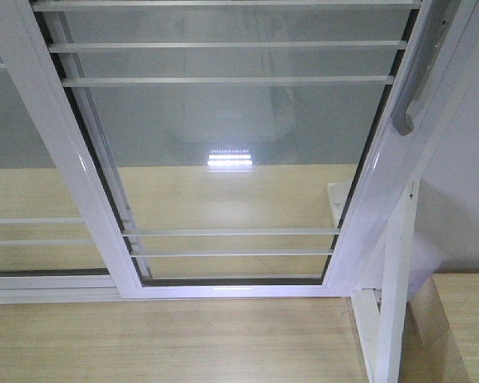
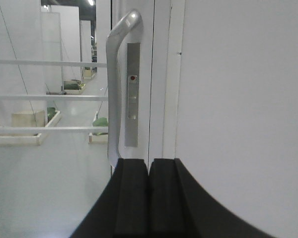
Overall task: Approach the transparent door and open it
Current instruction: 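Move the right gripper toward the grey vertical door handle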
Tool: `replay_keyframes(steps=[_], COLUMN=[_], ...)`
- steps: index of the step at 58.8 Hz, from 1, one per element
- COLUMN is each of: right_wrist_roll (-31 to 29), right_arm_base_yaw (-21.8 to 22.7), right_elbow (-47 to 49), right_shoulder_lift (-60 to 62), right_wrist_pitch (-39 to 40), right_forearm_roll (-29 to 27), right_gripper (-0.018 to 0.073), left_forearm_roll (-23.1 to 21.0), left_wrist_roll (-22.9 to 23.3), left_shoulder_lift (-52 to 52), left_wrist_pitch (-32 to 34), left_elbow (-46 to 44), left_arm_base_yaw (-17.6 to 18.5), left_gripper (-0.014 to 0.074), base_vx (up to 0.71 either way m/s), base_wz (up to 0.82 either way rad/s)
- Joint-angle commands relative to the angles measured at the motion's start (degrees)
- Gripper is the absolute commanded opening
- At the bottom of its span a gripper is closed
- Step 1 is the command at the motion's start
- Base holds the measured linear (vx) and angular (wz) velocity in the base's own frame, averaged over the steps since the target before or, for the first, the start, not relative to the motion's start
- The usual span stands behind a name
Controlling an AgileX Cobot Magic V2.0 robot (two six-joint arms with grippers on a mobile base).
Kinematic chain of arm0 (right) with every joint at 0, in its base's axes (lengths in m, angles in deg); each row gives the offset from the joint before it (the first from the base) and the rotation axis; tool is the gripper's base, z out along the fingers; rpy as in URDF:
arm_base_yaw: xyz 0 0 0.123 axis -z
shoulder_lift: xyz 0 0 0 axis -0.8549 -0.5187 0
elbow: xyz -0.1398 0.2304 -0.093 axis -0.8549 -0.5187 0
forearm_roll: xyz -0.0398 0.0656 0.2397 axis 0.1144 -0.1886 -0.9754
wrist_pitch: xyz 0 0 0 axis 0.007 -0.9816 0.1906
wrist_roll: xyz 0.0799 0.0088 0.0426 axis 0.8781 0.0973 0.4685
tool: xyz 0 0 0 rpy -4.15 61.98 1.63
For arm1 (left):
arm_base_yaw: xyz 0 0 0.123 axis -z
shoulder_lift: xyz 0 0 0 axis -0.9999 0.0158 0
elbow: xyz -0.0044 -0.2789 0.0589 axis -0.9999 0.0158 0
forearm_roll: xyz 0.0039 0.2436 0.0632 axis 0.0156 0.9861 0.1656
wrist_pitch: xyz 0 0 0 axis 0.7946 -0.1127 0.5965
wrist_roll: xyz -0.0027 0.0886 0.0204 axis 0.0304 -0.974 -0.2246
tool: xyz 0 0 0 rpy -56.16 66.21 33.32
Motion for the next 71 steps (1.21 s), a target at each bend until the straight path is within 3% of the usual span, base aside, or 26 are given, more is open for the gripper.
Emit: replay_keyframes(steps=[1,17,25,32,45,58,71], right_wrist_roll=[3.1,1.8,-2.8,-6.9,-7.3,-7.3,-4.8], right_arm_base_yaw=[0.2,0.2,0.2,0.2,0.2,0.2,0.2], right_elbow=[2.2,20.1,31.2,33.9,33.9,33.9,33.9], right_shoulder_lift=[-0.9,-3.0,-9.2,-15.7,-27.4,-33.5,-35.4], right_wrist_pitch=[3.2,-10.0,-15.6,-14.6,-14.6,-12.7,-12.9], right_forearm_roll=[-0.1,-0.1,0.0,0.0,-1.1,-1.1,-2.6], right_gripper=[-0.0008,-0.0008,-0.0008,-0.0008,0.0009,0.0156,0.0386], left_forearm_roll=[-0.1,2.5,3.1,4.8,5.5,5.5,6.0], left_wrist_roll=[0.0,-1.3,-2.0,-3.5,-2.3,-2.2,-3.1], left_shoulder_lift=[-0.2,3.1,9.9,16.6,28.2,32.9,33.9], left_wrist_pitch=[5.5,-5.3,-10.7,-8.3,-6.6,-6.8,-9.4], left_elbow=[-3.5,-21.2,-31.2,-33.1,-32.9,-32.9,-32.9], left_arm_base_yaw=[0.2,0.2,0.2,0.2,0.2,0.2,0.2], left_gripper=[-0.0006,-0.0006,-0.0006,-0.0006,-0.0006,0.0030,0.0179], base_vx=[0.00,0.00,0.00,0.00,0.00,0.00,0.00], base_wz=[0.00,0.00,0.00,0.00,0.00,0.00,0.00])
